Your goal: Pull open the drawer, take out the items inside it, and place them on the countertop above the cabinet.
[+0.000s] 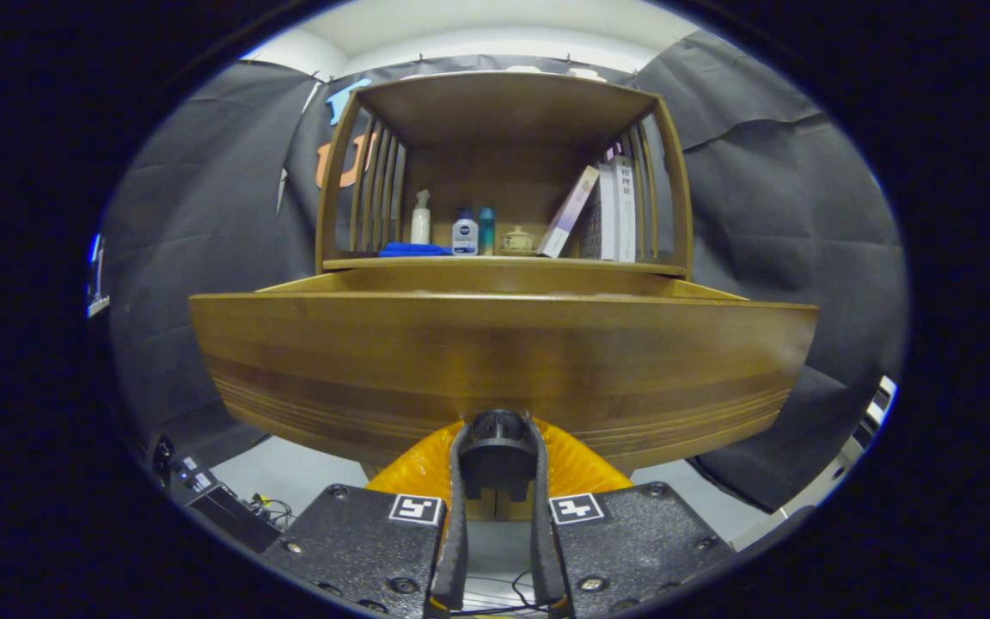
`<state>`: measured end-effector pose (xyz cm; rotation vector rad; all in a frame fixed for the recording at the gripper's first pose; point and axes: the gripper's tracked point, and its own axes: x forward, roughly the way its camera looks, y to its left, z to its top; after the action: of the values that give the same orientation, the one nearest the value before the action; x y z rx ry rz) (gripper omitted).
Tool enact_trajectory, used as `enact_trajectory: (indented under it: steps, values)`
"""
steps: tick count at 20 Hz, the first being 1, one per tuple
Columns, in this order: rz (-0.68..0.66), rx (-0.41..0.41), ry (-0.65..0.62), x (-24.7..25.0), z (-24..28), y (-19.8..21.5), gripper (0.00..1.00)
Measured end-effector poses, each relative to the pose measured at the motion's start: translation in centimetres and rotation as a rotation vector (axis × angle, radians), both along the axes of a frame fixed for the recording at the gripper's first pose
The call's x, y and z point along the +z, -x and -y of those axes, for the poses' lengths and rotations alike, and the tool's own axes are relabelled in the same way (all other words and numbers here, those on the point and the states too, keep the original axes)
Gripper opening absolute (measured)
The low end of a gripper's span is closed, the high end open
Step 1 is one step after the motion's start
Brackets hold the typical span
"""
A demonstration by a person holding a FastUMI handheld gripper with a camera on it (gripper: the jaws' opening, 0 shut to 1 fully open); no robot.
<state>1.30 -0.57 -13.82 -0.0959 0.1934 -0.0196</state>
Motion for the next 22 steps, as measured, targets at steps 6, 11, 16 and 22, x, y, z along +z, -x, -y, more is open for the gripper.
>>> enact_trajectory:
  steps: [6,11,16,22]
  values:
    - [0.053,0.019,-0.017,3.1,-0.1,1.8,0.81]
    - [0.086,0.004,-0.014,9.9,1.2,2.1,1.0]
    - [0.043,0.014,-0.063,15.4,1.5,-1.3,1.0]
    - [-0.089,0.011,-0.023,18.9,1.2,-8.3,1.0]
